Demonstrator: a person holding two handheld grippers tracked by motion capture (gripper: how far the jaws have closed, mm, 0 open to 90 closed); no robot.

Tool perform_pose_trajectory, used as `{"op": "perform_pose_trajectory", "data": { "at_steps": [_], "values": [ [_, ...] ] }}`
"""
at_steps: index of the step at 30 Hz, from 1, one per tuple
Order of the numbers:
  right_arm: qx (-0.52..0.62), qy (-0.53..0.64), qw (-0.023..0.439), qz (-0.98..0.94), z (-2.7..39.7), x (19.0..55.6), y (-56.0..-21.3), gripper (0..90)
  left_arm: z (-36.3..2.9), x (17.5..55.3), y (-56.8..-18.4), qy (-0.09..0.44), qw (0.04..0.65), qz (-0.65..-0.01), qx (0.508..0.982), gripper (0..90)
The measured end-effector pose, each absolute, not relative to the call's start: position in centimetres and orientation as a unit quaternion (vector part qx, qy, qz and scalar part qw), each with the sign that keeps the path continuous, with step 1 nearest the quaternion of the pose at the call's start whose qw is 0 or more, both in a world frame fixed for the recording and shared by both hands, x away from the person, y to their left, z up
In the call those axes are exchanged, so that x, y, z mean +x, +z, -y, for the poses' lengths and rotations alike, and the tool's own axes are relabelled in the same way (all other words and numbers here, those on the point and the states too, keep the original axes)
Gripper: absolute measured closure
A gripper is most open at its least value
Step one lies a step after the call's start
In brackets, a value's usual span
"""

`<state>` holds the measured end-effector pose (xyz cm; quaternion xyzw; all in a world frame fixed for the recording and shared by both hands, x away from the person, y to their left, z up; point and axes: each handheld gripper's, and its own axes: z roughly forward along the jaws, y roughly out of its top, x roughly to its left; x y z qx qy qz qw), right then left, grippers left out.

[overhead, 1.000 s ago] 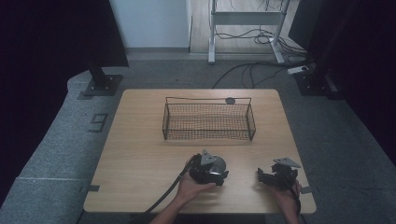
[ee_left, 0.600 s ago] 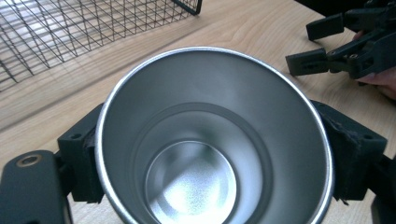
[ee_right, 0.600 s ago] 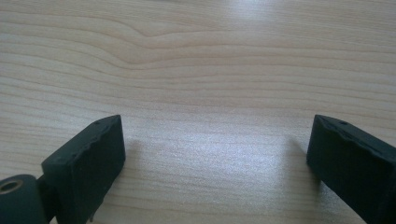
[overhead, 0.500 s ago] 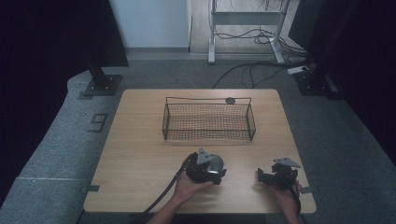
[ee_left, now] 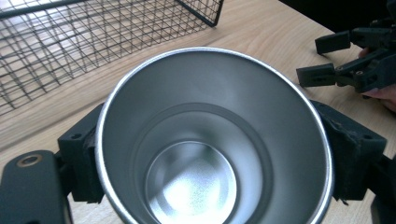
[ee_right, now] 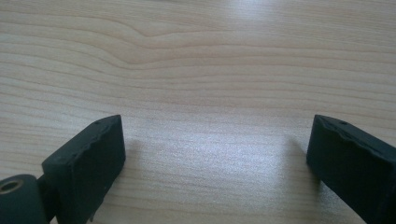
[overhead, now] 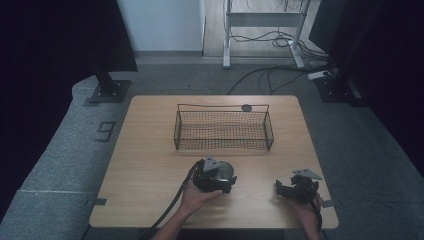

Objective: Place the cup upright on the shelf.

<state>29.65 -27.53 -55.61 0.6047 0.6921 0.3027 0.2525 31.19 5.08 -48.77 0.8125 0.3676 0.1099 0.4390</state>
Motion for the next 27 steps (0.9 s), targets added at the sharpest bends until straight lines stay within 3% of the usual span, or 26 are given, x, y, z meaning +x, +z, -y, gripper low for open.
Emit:
{"op": "perform_pose_trajectory", "data": {
  "at_steps": [27],
  "values": [
    [0.605,0.303,0.253,-0.692,27.5,29.6,-55.6,4.5,-7.1,33.0,-45.5,0.136,0.447,-0.375,0.801,13.8]
  ]
}}
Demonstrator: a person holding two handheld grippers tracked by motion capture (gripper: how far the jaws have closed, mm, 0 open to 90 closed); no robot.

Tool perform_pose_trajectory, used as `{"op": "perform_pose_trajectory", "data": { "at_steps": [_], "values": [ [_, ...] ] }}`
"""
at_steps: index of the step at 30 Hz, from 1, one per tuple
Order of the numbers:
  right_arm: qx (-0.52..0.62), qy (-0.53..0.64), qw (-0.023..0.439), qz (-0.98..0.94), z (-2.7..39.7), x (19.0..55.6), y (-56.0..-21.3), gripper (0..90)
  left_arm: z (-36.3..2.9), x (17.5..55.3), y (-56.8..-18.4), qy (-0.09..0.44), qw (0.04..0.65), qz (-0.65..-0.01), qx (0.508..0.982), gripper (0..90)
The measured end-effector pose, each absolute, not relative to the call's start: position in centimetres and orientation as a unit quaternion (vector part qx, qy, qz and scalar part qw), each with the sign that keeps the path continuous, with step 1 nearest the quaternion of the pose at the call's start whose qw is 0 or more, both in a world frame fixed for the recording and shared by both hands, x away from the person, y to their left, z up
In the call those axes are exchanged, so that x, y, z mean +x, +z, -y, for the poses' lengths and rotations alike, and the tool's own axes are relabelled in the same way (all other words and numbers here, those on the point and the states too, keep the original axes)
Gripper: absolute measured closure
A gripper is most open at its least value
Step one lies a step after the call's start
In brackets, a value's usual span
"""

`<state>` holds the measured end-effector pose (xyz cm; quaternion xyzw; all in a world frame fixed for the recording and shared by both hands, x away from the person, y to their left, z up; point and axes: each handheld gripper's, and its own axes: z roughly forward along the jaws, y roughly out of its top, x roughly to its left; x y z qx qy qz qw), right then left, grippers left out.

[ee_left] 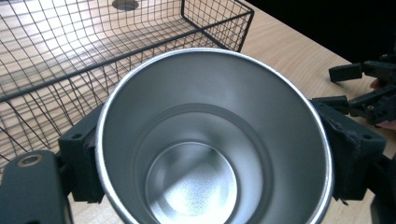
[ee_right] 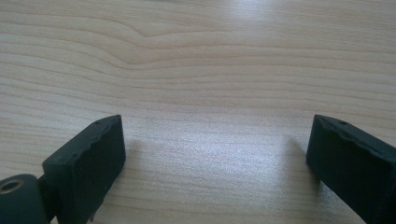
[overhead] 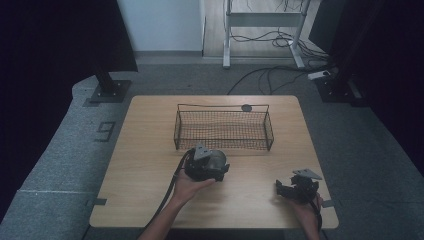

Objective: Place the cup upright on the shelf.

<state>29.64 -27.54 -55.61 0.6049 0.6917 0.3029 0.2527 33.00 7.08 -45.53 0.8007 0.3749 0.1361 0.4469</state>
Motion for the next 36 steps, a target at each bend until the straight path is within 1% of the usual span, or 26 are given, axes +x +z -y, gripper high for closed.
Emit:
{"op": "perform_pose_trajectory", "data": {
  "at_steps": [12,30,36],
  "values": [
    [0.605,0.304,0.254,-0.691,27.6,29.6,-55.6,5.5,-7.4,34.3,-44.3,0.143,0.459,-0.375,0.793,13.8],
    [0.605,0.304,0.255,-0.691,27.6,29.6,-55.6,5.7,-7.9,36.0,-43.3,0.154,0.457,-0.38,0.789,13.9],
    [0.605,0.304,0.254,-0.691,27.6,29.6,-55.6,5.7,-7.8,36.4,-43.3,0.144,0.46,-0.384,0.788,13.9]
  ]
}}
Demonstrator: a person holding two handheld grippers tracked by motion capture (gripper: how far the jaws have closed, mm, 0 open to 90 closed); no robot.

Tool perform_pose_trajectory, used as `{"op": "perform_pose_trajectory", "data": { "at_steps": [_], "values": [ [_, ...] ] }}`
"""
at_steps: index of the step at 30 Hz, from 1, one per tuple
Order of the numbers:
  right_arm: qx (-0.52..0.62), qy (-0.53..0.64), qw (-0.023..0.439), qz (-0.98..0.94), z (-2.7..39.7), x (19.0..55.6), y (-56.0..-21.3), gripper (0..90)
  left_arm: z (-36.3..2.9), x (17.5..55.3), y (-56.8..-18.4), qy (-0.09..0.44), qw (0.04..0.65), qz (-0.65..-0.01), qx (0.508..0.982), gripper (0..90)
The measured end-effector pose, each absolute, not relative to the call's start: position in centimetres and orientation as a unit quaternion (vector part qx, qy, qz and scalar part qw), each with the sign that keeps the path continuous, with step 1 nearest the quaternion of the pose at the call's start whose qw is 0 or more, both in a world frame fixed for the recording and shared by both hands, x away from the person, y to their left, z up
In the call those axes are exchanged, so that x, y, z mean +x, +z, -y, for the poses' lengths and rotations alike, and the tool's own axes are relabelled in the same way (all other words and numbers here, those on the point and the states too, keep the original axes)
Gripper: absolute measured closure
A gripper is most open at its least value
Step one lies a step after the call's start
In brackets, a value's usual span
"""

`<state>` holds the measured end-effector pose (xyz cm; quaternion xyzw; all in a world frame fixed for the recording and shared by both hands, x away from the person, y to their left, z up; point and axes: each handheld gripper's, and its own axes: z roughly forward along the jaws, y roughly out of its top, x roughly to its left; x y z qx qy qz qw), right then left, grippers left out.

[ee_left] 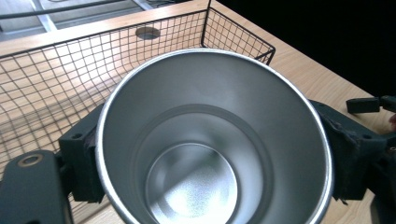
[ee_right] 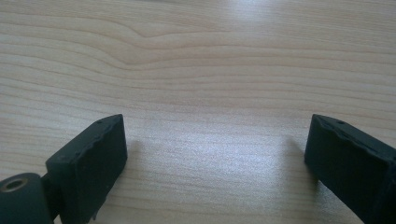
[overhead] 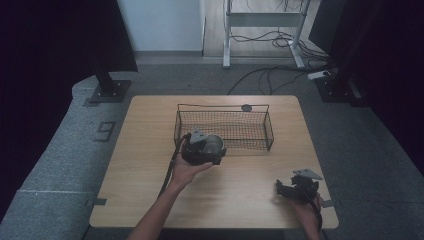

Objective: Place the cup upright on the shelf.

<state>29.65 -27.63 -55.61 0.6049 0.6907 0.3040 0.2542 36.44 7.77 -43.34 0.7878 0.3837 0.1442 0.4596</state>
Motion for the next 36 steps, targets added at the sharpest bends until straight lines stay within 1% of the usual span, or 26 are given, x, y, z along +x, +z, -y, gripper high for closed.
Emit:
{"op": "perform_pose_trajectory", "data": {
  "at_steps": [17,36],
  "values": [
    [0.605,0.303,0.255,-0.691,27.6,29.6,-55.6,5.9,-6.9,37.9,-42.2,0.155,0.457,-0.377,0.791,14.0],
    [0.604,0.303,0.256,-0.691,27.7,29.6,-55.6,6.1,-7.3,40.6,-42.0,0.154,0.454,-0.393,0.785,14.0]
  ]
}}
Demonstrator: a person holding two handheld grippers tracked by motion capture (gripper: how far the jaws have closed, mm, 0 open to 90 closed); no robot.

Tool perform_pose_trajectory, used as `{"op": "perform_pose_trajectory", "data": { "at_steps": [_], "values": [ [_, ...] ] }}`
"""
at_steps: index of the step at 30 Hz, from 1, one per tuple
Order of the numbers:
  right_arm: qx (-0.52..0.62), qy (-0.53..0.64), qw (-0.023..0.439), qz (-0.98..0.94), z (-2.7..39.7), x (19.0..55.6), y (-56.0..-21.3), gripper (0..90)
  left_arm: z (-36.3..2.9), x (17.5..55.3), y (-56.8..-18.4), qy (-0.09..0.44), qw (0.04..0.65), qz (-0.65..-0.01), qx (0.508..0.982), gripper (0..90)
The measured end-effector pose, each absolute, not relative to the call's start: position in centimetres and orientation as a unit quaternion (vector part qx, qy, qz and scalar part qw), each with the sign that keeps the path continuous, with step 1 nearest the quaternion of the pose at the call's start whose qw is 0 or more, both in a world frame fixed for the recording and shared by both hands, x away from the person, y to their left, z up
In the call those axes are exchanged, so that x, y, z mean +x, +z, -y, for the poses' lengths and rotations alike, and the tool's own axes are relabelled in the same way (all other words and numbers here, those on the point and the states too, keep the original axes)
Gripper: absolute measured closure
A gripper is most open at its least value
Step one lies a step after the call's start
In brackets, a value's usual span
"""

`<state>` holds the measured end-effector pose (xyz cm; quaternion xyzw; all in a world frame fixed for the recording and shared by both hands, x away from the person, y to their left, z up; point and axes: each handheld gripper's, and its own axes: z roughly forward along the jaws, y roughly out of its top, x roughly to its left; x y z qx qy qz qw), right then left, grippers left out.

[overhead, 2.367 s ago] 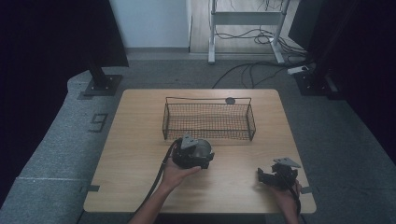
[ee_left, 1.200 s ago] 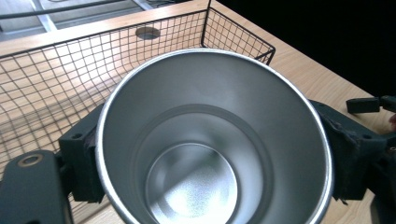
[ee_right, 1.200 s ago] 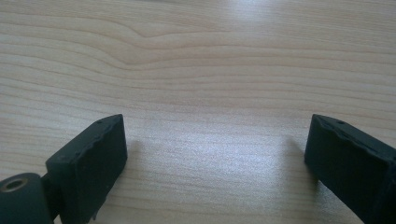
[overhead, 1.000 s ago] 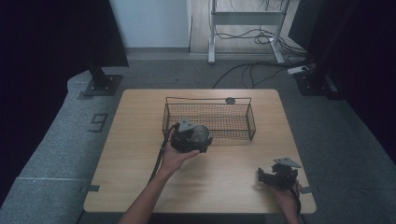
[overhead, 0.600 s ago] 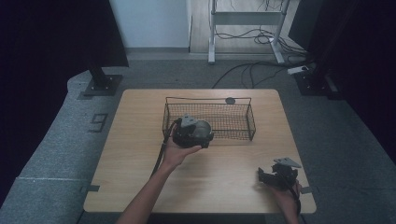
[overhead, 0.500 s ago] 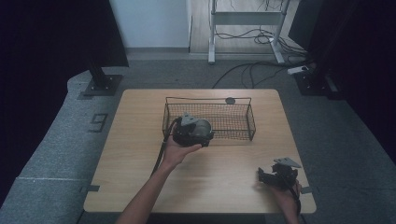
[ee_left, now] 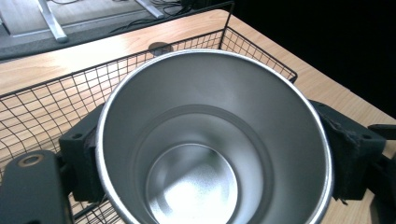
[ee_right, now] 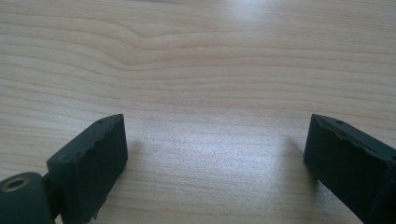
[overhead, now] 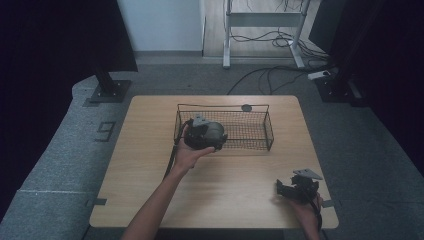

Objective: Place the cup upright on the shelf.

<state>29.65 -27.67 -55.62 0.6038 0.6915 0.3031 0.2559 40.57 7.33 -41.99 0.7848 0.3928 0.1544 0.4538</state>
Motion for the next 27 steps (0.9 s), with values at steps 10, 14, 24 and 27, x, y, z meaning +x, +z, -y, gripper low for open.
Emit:
{"op": "perform_pose_trajectory", "data": {
  "at_steps": [10,14,24,27],
  "values": [
    [0.605,0.304,0.256,-0.691,27.7,29.6,-55.6,6.2,-7.6,41.9,-41.7,0.166,0.445,-0.394,0.787,14.0],
    [0.605,0.304,0.256,-0.69,27.7,29.6,-55.6,6.4,-7.6,42.3,-41.6,0.168,0.443,-0.395,0.787,14.0],
    [0.605,0.303,0.256,-0.69,27.7,29.6,-55.6,6.5,-7.4,43.5,-41.6,0.163,0.438,-0.405,0.785,14.0],
    [0.605,0.303,0.256,-0.69,27.7,29.6,-55.6,6.5,-7.4,43.9,-41.5,0.167,0.435,-0.409,0.785,14.0]
  ]
}}
